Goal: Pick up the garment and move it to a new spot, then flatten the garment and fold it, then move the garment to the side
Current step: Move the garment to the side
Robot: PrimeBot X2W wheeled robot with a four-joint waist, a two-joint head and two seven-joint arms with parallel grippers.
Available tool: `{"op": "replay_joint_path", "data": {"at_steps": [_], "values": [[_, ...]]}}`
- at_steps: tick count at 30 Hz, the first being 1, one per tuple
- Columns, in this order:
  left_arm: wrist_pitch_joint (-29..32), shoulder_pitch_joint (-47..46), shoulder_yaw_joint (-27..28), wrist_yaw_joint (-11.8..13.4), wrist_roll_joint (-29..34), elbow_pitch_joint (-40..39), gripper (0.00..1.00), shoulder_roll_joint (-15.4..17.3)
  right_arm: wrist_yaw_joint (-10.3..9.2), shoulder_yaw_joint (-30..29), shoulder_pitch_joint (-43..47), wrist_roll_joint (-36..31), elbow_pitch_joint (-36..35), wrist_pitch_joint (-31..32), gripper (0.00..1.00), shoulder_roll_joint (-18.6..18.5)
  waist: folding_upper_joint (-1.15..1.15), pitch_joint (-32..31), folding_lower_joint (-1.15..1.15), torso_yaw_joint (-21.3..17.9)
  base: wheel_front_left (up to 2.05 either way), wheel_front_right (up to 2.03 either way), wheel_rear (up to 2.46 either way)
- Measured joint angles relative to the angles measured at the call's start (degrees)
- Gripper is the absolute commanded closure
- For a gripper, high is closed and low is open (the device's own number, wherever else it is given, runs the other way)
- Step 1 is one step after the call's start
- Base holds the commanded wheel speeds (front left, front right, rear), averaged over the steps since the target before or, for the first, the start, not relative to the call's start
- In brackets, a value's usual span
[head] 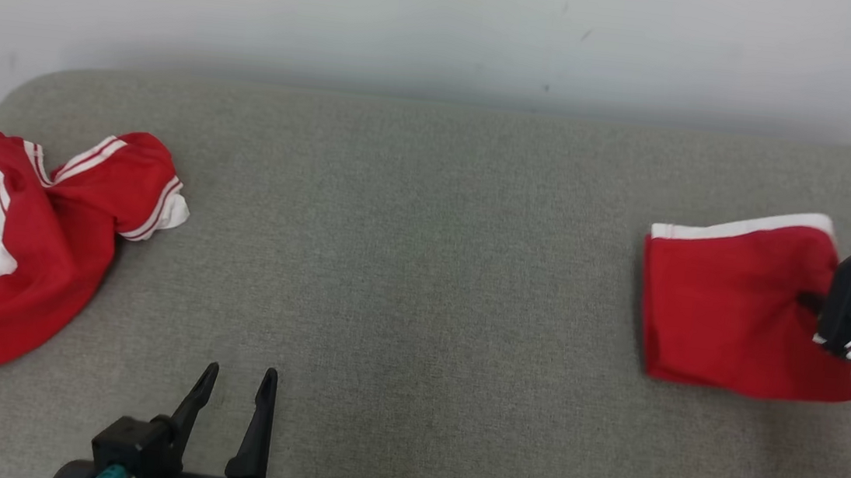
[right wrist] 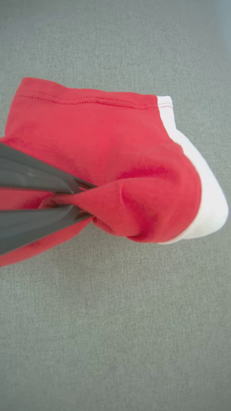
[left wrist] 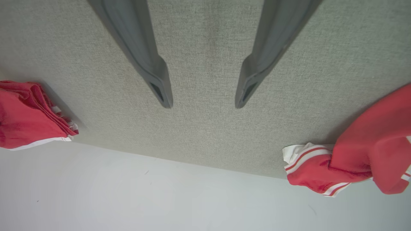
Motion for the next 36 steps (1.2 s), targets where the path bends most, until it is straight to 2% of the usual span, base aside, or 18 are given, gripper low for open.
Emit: {"op": "replay_joint_path", "data": {"at_steps": [16, 31, 36], "values": [[1.9, -4.9, -1.5, -1.0, 1.2, -1.9, 0.00, 0.8, 2.34, 1.9, -8.7, -6.2, 8.3, 0.4, 1.00, -7.5, 0.00, 7.3, 0.00, -1.0, 0.00, 0.00, 0.00], [2.5, -7.1, -1.9, -1.5, 2.3, -1.7, 0.00, 0.6, 2.41, 7.9, -12.5, -15.2, 12.6, -2.6, 1.00, -9.6, 0.00, 10.8, 0.00, 1.5, 0.00, 0.00, 0.00], [2.4, -7.1, -1.7, -1.5, 2.3, -1.5, 0.00, 0.6, 1.79, 9.2, -13.2, -17.2, 14.4, -3.1, 1.00, -9.5, 0.00, 11.0, 0.00, 2.3, 0.00, 0.00, 0.00]]}}
